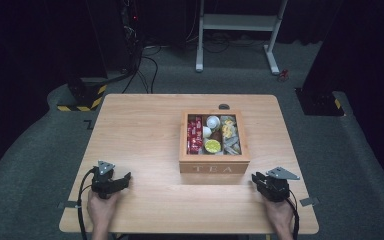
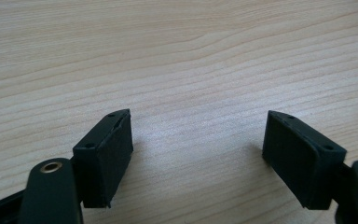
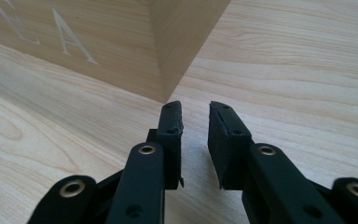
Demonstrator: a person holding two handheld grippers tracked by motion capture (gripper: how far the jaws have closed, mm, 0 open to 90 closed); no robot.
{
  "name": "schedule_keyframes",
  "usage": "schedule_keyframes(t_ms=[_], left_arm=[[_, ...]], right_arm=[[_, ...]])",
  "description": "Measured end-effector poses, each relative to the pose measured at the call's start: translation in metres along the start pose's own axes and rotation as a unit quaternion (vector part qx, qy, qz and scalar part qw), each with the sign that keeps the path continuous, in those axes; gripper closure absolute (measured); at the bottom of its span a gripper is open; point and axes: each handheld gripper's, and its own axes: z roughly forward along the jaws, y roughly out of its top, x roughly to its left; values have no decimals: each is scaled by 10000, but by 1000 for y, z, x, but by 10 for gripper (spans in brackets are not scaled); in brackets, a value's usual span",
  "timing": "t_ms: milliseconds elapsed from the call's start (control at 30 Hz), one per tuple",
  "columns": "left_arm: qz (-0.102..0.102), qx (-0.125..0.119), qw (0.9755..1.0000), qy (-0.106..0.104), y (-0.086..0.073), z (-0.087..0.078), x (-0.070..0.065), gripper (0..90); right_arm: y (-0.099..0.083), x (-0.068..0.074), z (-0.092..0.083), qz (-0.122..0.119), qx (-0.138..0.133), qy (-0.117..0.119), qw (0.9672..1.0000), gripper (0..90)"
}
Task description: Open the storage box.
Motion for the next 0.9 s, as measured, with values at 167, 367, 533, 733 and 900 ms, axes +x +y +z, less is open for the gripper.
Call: schedule_keyframes(t_ms=[167, 367, 533, 733, 900], left_arm=[[2, 0, 10000, 0, 0, 0, 0, 245], [-3, 0, 10000, -2, 0, 0, 0, 245], [1, 1, 10000, -2, 0, 0, 0, 245], [7, 2, 10000, 1, 0, 0, 0, 245], [-4, -1, 10000, -4, 0, 0, 0, 245]], right_arm=[[0, 5, 1, -137, 9, 49, 9999, 744], [1, 11, 2, -199, 23, 211, 9996, 726], [5, 24, 5, -411, 28, 414, 9983, 715], [10, 32, 9, -511, 28, 556, 9971, 720], [17, 40, 14, -560, 0, 701, 9960, 752]])
